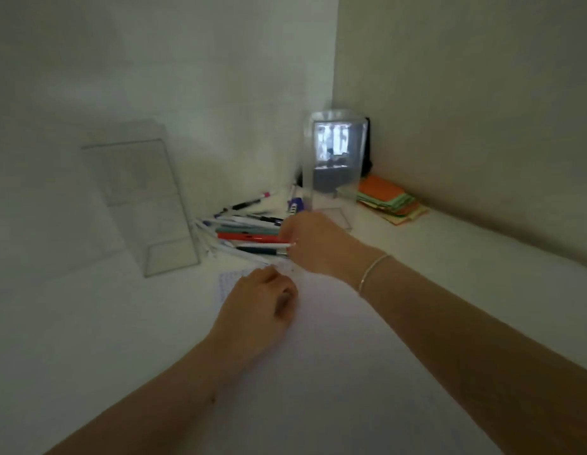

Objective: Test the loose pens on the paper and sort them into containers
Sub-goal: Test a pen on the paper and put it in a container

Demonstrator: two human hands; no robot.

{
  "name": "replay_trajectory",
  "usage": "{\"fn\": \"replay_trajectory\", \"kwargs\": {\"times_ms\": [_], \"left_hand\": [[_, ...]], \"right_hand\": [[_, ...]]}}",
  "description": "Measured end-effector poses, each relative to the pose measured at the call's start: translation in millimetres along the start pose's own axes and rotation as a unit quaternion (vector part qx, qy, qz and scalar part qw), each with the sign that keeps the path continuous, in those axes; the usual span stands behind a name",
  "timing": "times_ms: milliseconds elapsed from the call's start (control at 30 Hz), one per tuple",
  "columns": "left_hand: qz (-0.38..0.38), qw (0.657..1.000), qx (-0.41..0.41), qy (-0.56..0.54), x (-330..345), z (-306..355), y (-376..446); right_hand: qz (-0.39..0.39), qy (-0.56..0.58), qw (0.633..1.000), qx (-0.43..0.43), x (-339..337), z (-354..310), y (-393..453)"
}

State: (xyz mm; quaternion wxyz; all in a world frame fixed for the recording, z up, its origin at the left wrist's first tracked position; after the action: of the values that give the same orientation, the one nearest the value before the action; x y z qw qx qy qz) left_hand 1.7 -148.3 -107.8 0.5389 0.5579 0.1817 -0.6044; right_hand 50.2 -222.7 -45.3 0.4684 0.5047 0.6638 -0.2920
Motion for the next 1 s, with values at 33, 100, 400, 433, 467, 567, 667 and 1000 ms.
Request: {"fn": "replay_trajectory", "kwargs": {"times_ms": [33, 100, 400, 433, 467, 567, 667, 1000], "left_hand": [[0.01, 1.0, 0.0, 0.005, -2.2, -9.3, -4.4], [0.004, 1.0, -0.009, -0.019, 0.3, -21.8, -9.8], [0.058, 0.996, -0.013, -0.06, -11.0, -36.4, -15.2], [0.084, 0.992, -0.042, -0.082, -17.7, -41.3, -15.8], [0.121, 0.984, -0.078, -0.104, -25.8, -48.4, -16.9], [0.219, 0.954, -0.165, -0.122, -45.7, -70.1, -21.4], [0.278, 0.934, -0.183, -0.13, -58.2, -81.3, -25.6], [0.188, 0.918, -0.142, -0.319, -45.3, -59.6, -20.0]], "right_hand": [[-0.029, -0.016, 0.999, 0.003, 21.1, -4.7, 8.8], [-0.055, -0.046, 0.997, 0.009, 51.4, -11.8, 24.3], [-0.008, -0.085, 0.996, 0.012, 64.5, -22.4, 66.9], [0.02, -0.053, 0.998, 0.018, 54.1, -23.8, 67.7], [0.05, -0.01, 0.998, 0.023, 41.4, -25.4, 67.5], [0.092, 0.105, 0.99, 0.036, 7.2, -30.2, 61.3], [0.066, 0.181, 0.98, 0.056, -8.0, -32.6, 50.0], [-0.082, 0.542, 0.835, 0.05, 22.5, -41.9, 25.0]]}}
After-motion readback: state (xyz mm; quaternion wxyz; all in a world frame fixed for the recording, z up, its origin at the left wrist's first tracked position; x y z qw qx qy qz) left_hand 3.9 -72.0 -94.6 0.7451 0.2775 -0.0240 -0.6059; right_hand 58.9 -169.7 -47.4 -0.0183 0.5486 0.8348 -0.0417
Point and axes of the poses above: each hand's wrist, its own y-axis towards the middle knuckle, its own x-axis out of the palm, z = x × y, the point moved 8 cm from there along y, towards the middle knuckle, and after that the axes turned 1 degree about x, right-handed, at the moved point
